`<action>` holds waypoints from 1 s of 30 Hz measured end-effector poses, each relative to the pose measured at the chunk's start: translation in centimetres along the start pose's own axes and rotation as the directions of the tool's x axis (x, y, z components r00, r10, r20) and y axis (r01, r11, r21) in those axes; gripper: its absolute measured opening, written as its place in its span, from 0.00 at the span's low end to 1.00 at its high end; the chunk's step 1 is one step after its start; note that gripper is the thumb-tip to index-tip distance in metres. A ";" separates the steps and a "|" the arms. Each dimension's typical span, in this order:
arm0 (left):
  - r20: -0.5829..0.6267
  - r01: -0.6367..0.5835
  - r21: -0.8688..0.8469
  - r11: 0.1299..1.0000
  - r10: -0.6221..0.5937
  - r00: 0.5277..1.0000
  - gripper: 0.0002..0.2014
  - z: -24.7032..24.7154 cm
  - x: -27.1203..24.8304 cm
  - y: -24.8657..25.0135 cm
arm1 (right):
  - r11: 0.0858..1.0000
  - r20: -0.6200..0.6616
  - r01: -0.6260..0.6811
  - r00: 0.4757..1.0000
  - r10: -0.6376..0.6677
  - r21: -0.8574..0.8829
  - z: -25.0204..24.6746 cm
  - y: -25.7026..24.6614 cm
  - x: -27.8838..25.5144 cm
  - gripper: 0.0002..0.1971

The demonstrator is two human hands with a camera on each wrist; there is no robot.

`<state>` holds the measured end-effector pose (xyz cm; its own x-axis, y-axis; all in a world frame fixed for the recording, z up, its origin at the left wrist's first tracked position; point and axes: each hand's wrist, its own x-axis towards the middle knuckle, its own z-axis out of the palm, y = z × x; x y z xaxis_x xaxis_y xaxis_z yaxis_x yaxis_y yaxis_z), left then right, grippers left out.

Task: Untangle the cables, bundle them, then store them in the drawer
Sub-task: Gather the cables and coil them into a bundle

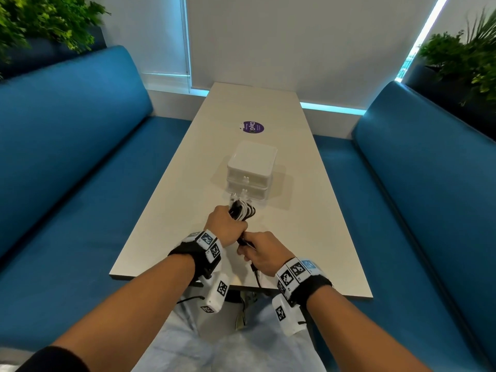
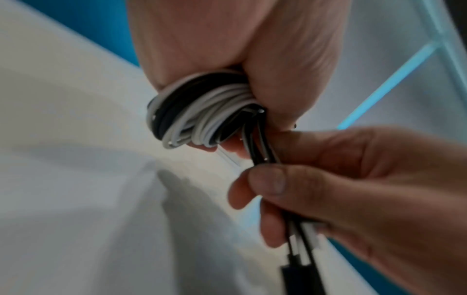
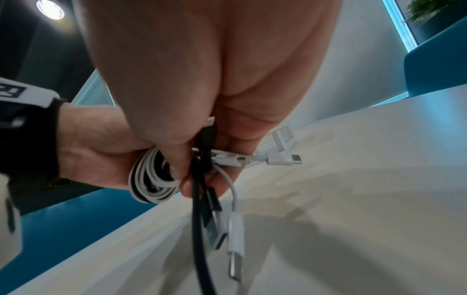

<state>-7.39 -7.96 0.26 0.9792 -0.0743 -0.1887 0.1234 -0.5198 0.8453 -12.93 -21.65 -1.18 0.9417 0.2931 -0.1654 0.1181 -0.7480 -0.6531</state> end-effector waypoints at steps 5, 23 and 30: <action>0.123 -0.154 0.246 0.957 0.127 0.984 0.01 0.1 -0.2 -0.2 | 0.999 0.014 -0.036 0.999 0.036 -0.037 0.0 0.6 -0.3 0.10; 0.134 -0.044 -0.449 0.893 0.116 0.984 0.13 -1.4 -0.1 2.1 | 0.798 0.215 -0.197 0.973 0.086 0.569 -0.3 0.0 -1.1 0.11; 0.123 -0.065 -0.308 0.949 0.107 0.987 0.15 -2.1 0.5 0.8 | 0.816 0.235 -0.192 0.970 0.071 0.546 0.5 -0.3 -1.5 0.08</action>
<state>-6.43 -6.63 1.93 0.9595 -0.2337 -0.1571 0.1032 -0.2269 0.9684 -14.54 -21.57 -1.06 0.8474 0.3708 -0.3799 -0.2563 -0.3410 -0.9044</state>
